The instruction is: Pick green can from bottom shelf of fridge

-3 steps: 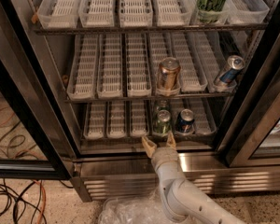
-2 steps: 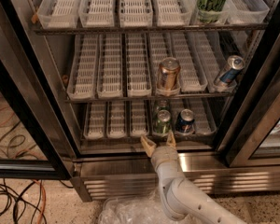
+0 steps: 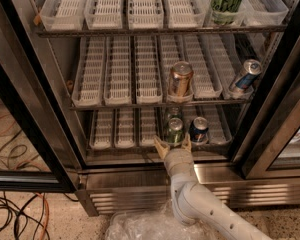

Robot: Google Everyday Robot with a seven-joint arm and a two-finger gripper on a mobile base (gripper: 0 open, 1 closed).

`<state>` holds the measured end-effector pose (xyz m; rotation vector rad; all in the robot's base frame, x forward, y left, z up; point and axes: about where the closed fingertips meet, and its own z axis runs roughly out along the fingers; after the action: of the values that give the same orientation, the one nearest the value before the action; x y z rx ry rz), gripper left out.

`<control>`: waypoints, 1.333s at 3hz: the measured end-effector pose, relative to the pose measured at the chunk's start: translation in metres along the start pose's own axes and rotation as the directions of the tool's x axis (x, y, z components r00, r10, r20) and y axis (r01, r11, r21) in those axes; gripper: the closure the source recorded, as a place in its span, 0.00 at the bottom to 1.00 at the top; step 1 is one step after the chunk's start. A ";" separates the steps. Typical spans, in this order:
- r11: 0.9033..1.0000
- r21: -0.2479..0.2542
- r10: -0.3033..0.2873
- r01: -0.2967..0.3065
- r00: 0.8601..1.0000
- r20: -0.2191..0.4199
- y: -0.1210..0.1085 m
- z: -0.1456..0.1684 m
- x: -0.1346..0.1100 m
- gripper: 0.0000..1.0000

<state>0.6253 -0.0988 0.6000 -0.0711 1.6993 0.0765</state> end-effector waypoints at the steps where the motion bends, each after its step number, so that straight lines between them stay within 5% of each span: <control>1: 1.000 0.030 0.008 -0.008 1.000 -0.005 -0.011 0.024 -0.005 0.24; 3: 1.000 0.026 0.008 -0.007 1.000 -0.029 -0.007 0.035 -0.002 0.21; 4: 1.000 0.028 0.009 -0.008 0.999 -0.037 -0.006 0.037 0.000 0.39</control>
Offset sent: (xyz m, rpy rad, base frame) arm 0.0255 -0.0157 0.0056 0.0066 -0.0058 -0.0477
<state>0.6626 -0.1011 0.5946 -0.0446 1.7378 0.0584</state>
